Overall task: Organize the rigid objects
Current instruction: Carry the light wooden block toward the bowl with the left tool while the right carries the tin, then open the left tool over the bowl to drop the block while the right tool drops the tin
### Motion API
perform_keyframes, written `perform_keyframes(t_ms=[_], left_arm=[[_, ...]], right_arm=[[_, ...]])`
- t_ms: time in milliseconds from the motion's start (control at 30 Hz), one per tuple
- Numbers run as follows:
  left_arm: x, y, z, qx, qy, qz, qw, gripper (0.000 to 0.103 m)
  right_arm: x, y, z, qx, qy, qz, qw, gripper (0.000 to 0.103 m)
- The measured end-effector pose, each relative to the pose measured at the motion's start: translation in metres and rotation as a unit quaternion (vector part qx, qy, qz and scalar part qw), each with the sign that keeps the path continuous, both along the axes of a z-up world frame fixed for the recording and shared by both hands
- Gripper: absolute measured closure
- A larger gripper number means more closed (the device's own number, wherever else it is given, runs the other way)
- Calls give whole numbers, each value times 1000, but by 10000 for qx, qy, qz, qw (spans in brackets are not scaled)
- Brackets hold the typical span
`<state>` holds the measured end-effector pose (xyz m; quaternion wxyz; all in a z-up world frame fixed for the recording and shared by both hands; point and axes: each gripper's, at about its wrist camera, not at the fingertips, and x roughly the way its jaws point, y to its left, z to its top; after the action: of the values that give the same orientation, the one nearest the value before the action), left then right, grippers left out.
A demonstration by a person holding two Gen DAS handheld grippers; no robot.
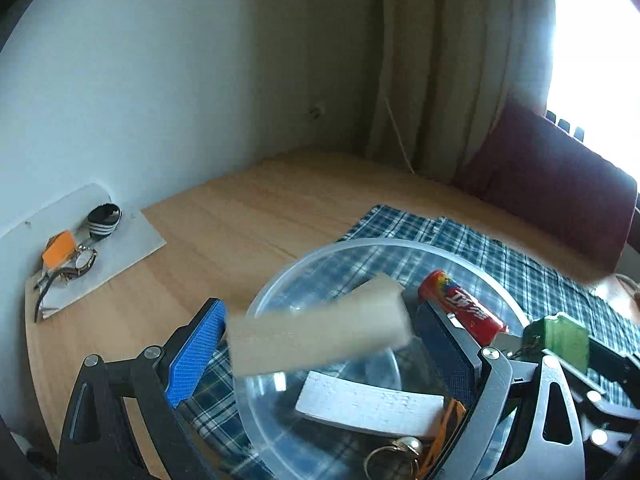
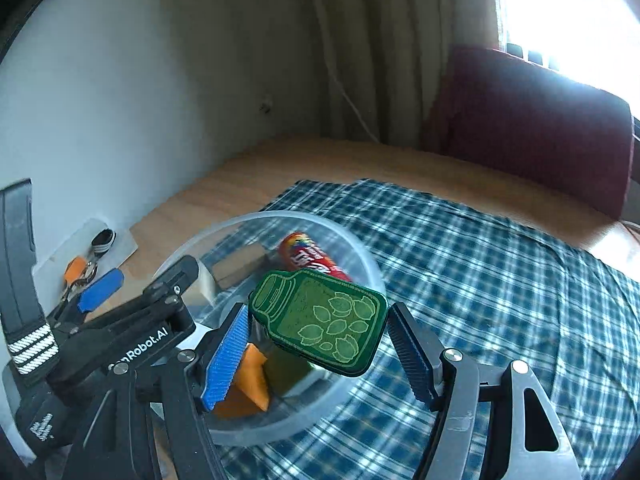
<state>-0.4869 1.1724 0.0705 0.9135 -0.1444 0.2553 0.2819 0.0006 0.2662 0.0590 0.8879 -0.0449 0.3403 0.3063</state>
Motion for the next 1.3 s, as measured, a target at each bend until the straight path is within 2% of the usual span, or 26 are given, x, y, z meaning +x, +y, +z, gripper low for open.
perform_keyframes(t_ms=[133, 233, 533, 767, 967, 1033, 1167, 1300], left_arm=[[-8, 13, -1, -2, -72, 122, 9999, 3], [-11, 16, 0, -9, -117, 197, 9997, 2], [-32, 23, 3, 188, -266, 481, 9983, 2], [-34, 22, 4, 218, -240, 527, 9981, 2], [-45, 32, 7, 232, -247, 533, 9980, 2], [-38, 17, 8, 231, -256, 539, 9979, 2], [-52, 29, 8, 223, -282, 582, 9977, 2], [-55, 24, 8, 230, -267, 592, 9976, 2]], right_arm=[[1, 1, -2, 29, -89, -26, 10000, 5], [2, -1, -3, 73, -71, -10, 9999, 1], [-1, -9, -9, 160, 60, 67, 9998, 1], [-6, -11, -7, 104, -136, 99, 9998, 0], [-9, -8, -9, -39, -103, 154, 9998, 0], [-10, -8, -10, -87, -123, 156, 9998, 0], [-13, -9, -9, -109, -163, 192, 9996, 0], [-13, -9, -7, -99, -110, 226, 9996, 0]])
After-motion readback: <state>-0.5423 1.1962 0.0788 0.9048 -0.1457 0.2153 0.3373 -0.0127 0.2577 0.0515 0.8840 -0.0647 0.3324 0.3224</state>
